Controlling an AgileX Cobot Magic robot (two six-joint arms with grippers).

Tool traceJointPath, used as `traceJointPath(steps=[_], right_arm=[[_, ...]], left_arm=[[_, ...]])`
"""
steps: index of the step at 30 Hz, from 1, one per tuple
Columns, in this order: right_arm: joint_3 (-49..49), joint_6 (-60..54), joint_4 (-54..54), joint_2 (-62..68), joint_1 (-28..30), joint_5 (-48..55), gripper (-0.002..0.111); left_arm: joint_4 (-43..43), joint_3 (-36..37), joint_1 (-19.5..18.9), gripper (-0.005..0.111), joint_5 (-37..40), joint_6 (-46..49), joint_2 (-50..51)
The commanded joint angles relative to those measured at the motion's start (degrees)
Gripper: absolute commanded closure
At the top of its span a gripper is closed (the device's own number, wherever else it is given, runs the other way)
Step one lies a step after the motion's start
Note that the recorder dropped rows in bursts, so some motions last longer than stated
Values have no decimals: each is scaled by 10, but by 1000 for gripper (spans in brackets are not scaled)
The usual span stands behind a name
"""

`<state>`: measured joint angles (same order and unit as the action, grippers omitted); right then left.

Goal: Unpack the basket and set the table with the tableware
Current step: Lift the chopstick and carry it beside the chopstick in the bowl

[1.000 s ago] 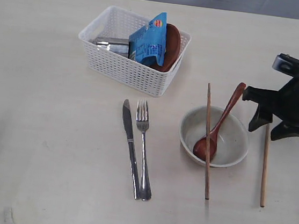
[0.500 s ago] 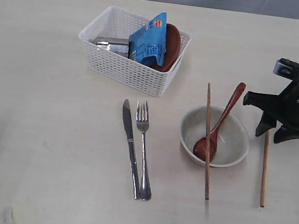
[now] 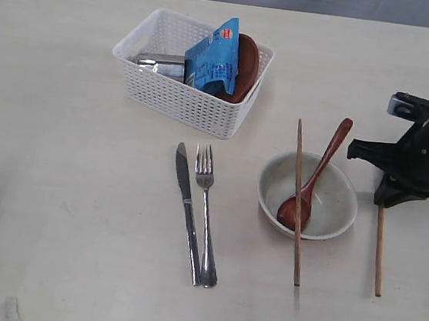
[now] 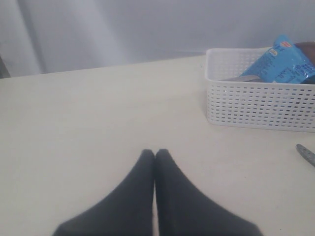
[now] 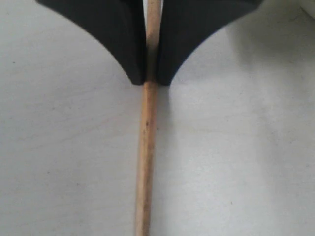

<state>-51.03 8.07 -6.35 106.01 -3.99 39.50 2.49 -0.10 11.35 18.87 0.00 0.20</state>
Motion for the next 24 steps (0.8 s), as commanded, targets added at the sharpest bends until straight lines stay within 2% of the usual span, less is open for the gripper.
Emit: traceJointPath(steps=[1,11,15,17,19,22,24], right_arm=[[-2,-12,7,-14,-1,30,109],[-2,-38,-15,-153,-1,150,109],[-2,-81,-97,-224,-1,219,109],[-2,-93,-153,-241,-17,216,109],[-2,-99,-193,-241,-72,192,109],[-2,-76,-194,-216,-144,138,109],[-8,-68,-198,-181,-151,125,109]], left_arm=[[3,1,-1,107,-2,0,-2],[3,1,-1,107,-2,0,-2],[3,1,-1,107,-2,0,-2],[3,1,-1,107,-2,0,-2],[3,1,-1,107,-2,0,-2],[3,1,-1,107,-2,0,-2],[3,1,-1,107,-2,0,-2]])
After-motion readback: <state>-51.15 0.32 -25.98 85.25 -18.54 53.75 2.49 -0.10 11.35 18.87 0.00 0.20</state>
